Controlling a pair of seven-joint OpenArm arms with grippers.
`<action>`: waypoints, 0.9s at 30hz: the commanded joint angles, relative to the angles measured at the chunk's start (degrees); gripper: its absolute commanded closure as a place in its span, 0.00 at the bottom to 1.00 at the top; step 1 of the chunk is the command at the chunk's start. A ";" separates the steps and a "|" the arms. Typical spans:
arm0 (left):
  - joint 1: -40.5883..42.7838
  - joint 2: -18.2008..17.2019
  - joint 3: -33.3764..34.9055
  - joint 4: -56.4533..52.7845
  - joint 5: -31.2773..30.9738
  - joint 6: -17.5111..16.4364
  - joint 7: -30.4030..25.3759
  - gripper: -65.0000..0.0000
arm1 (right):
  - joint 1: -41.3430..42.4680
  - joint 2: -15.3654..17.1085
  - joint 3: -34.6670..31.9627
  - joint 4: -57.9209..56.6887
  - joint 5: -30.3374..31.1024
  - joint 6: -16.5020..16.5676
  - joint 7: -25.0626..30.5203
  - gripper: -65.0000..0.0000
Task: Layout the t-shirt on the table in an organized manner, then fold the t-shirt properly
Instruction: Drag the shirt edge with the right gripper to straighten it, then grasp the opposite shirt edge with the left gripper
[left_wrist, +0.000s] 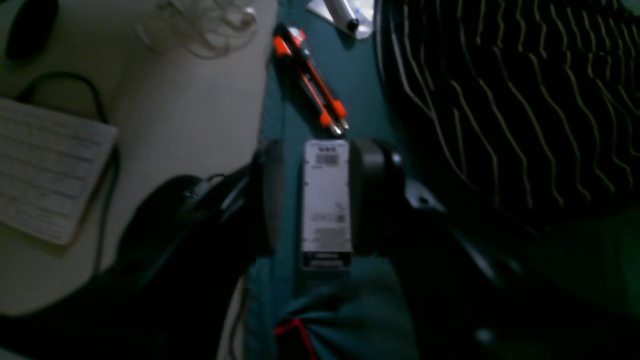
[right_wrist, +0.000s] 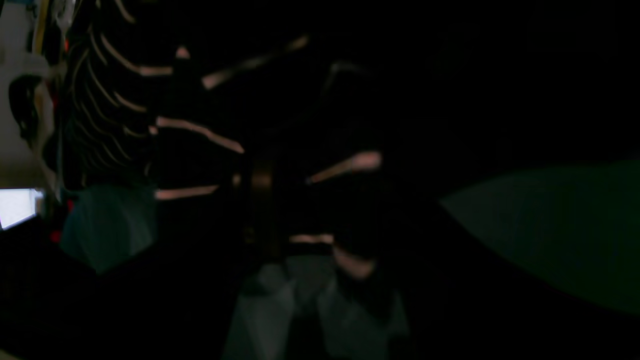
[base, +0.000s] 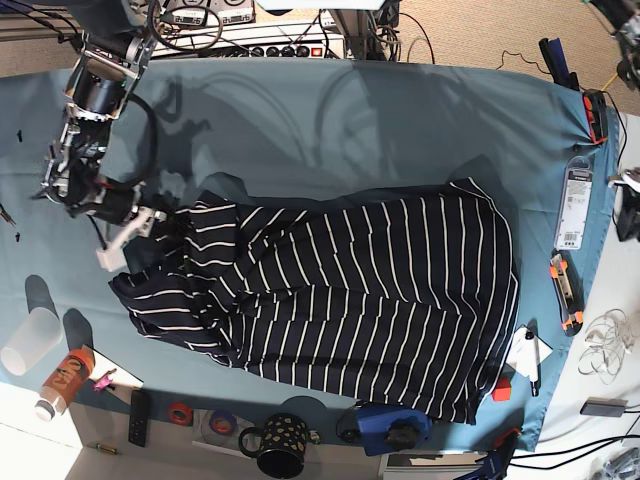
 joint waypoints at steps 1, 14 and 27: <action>-0.33 -0.79 -0.39 0.76 -0.94 -0.04 -1.46 0.67 | 1.33 1.29 -0.11 0.87 1.49 0.28 1.77 0.65; 1.99 7.34 9.49 0.76 -4.63 -3.37 -1.27 0.56 | 1.33 1.31 0.37 0.92 -4.55 0.28 3.67 1.00; 1.62 21.59 17.59 0.76 6.73 9.53 -1.46 0.56 | 1.31 1.46 0.79 1.03 -4.59 0.28 3.17 1.00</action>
